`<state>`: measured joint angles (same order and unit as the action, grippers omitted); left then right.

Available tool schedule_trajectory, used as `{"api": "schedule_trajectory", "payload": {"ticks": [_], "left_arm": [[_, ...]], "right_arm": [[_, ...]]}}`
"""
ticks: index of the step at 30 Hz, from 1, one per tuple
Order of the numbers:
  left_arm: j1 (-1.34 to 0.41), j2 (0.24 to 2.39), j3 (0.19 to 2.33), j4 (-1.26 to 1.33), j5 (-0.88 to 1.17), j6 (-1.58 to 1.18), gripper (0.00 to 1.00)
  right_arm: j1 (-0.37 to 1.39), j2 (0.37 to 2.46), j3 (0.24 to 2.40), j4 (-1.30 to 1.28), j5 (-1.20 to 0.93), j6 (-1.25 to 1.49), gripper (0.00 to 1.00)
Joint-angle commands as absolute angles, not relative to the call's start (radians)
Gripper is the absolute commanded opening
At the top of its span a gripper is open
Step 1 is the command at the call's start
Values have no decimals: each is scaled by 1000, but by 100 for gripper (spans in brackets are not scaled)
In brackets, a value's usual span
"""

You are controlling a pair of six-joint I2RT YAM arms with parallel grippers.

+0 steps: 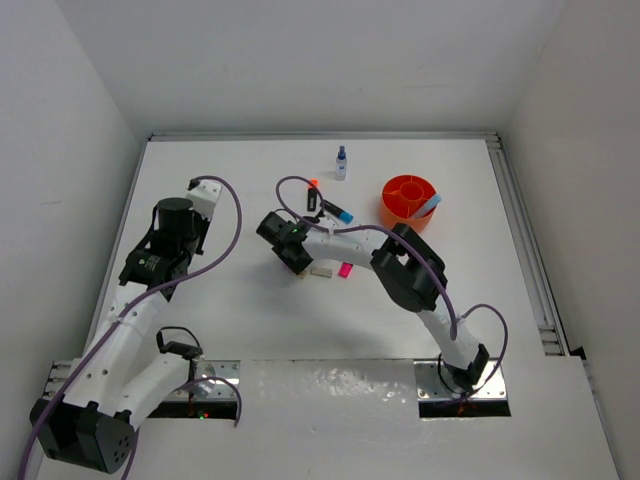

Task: Sort the stationery into containers
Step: Close the pen cap on the pen.

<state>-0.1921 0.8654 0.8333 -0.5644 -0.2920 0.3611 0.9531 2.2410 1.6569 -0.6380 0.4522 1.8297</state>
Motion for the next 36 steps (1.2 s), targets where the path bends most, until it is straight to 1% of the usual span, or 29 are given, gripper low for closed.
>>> {"api": "schedule_trajectory", "payload": {"ticks": [1,3,5,7,8,10,11,13,16,17,18,19,20,21,22,24,25,26,27,29,30,33,36], "left_arm": [[-202,853,857,-534,-298,354,0],[-202,854,861,-534,-296,353,0],[-202,859,867,-535,-291,351,0],[-202,862,873,-537,-288,351,0],[-201,864,874,-538,-285,353,0],[-202,867,880,-541,-279,351,0],[-202,867,879,-545,-266,348,0],[-201,873,884,-558,-239,344,0],[-202,884,902,-587,-143,333,0],[-202,885,914,-598,-65,336,0],[-202,885,920,-612,-22,339,0],[-202,879,925,-626,29,344,0],[-202,874,930,-629,120,353,0],[-201,855,934,-627,171,359,0],[-201,839,931,-608,290,370,0],[-201,798,904,-559,404,348,0],[-201,786,890,-472,525,322,0],[-199,778,858,-418,585,263,0],[-201,778,844,-306,641,227,0],[-204,798,809,-179,781,99,0],[-216,842,805,-70,810,62,0],[-261,947,827,75,854,-32,0],[-325,1047,885,144,862,-26,0]], "right_arm": [[953,2266,1678,-724,474,1841,47],[953,2266,1674,-729,477,1833,45],[948,2272,1690,-750,482,1824,38],[943,2283,1700,-765,480,1810,30],[940,2283,1700,-770,488,1804,23],[940,2278,1690,-769,500,1790,15],[939,2275,1680,-756,517,1780,7],[939,2258,1663,-720,538,1729,0],[933,2205,1626,-634,569,1650,0],[928,2177,1571,-506,574,1610,0],[925,2140,1533,-415,583,1488,0],[922,2062,1461,-243,594,1412,0],[922,2022,1433,-168,607,1343,0],[920,1981,1404,-87,620,1203,0],[911,1895,1341,74,611,1131,0],[890,1807,1269,219,563,975,0],[855,1719,1193,338,496,944,0],[835,1677,1159,385,456,927,0],[815,1639,1099,425,415,904,0],[749,1533,1060,511,296,859,0],[732,1504,1048,520,258,801,0],[663,1413,1043,528,109,657,0],[605,1370,1061,541,-55,594,0]]}}
